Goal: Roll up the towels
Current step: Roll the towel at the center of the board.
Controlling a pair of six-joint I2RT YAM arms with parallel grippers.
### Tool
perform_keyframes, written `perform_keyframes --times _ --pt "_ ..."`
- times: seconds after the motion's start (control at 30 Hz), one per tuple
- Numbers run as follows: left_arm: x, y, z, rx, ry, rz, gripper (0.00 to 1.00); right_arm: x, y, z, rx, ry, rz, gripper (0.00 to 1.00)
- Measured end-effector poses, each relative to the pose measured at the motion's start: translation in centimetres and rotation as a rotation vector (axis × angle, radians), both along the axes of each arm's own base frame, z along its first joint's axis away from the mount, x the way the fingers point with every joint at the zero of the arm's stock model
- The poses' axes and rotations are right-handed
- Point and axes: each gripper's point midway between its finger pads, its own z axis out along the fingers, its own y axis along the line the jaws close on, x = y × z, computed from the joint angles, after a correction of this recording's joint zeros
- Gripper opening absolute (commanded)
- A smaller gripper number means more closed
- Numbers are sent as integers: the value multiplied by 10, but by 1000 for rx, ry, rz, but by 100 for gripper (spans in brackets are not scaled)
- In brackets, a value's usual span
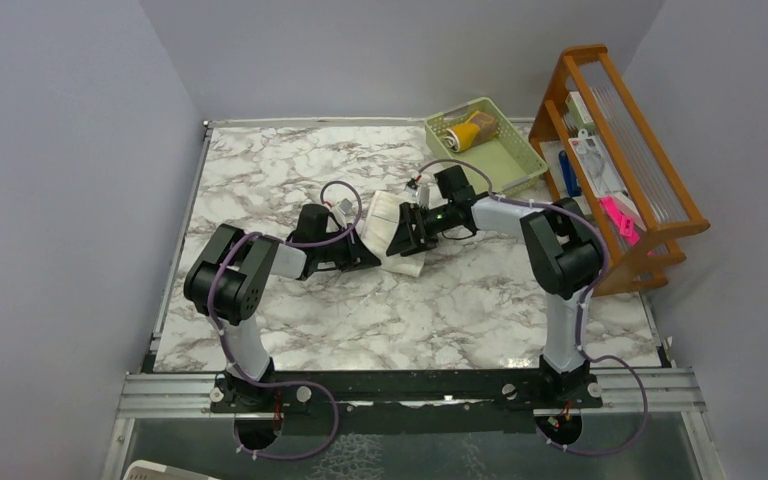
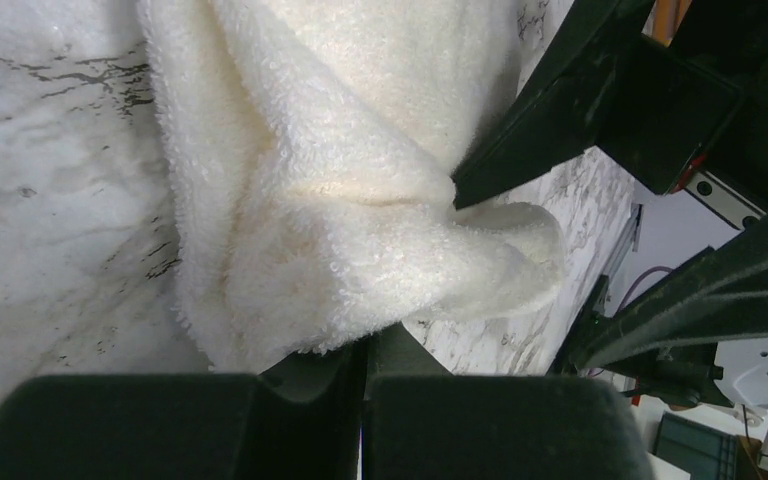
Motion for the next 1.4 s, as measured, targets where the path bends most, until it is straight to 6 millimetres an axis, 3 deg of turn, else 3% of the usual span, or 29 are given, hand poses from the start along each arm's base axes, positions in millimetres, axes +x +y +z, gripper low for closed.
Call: perform_keyframes --times 0.37,0.67,0.83,1.0,1.2,1.4 --pt "-9 3 0 8 31 3 0 16 -2 -9 -49 -152 12 78" --pt "-10 4 -2 14 47 3 0 21 9 1 -129 -453 67 79" --pt "-11 4 -2 19 52 0 0 20 21 8 -190 -639 93 86" --pt "-11 4 -2 24 52 -5 0 12 24 12 -218 -770 129 77" --pt "-12 5 -2 27 54 -8 0 17 21 10 -262 -843 145 52" --pt "-12 5 -2 34 58 -12 0 17 20 8 -278 -863 164 51"
